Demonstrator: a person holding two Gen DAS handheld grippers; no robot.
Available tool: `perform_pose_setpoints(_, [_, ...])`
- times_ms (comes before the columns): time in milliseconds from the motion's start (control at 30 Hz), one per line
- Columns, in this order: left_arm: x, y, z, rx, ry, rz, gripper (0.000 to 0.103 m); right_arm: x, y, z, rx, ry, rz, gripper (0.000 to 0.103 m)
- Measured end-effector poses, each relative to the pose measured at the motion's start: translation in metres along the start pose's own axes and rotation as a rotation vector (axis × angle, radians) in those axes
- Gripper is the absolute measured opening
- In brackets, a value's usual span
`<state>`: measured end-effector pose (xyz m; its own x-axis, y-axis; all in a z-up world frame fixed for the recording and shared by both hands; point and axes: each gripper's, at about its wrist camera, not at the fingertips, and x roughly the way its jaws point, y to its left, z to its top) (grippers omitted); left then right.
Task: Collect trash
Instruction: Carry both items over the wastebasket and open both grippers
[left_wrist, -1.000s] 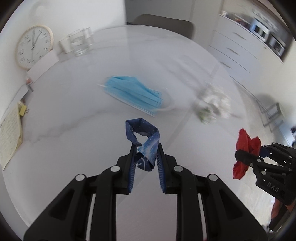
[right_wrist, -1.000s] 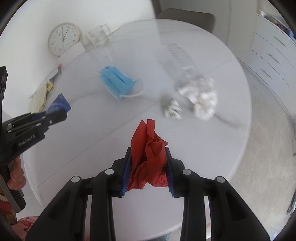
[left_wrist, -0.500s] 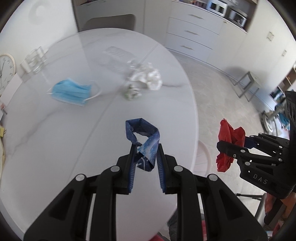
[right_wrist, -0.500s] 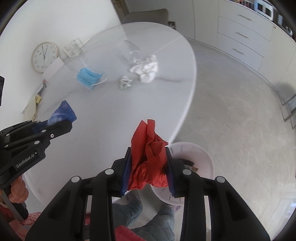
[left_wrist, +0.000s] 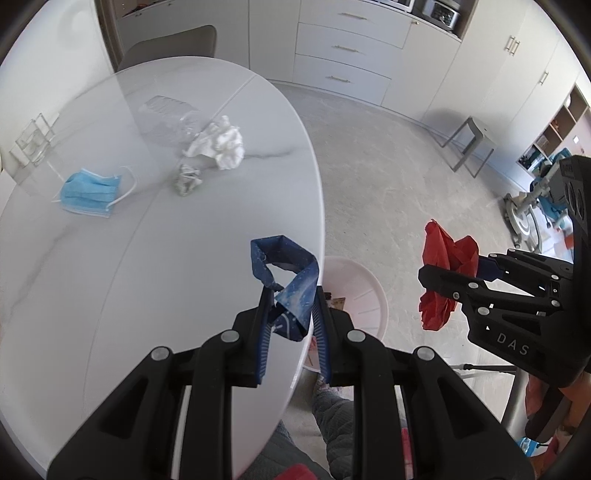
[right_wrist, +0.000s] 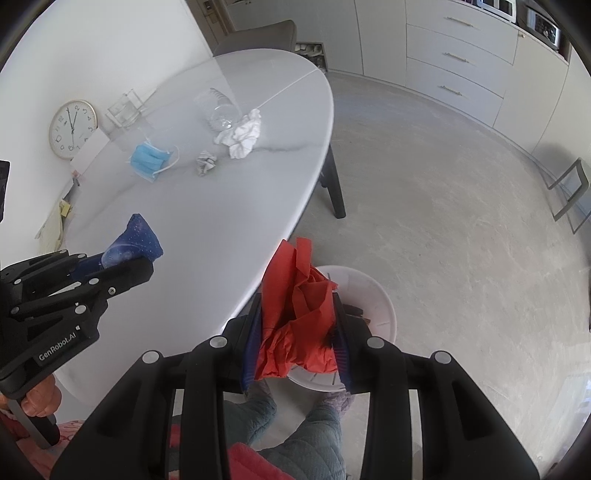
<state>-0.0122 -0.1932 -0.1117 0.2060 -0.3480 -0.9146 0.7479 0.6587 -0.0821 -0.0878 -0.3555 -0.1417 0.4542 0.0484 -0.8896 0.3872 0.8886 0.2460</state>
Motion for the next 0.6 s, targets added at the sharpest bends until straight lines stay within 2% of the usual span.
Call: perform_pose_setpoints(600, [0.025,-0.056,0.012,0.013,0.041,-0.061,0.021,-0.006,-0.053,0.002,0.015,-0.001,-0.004,0.036])
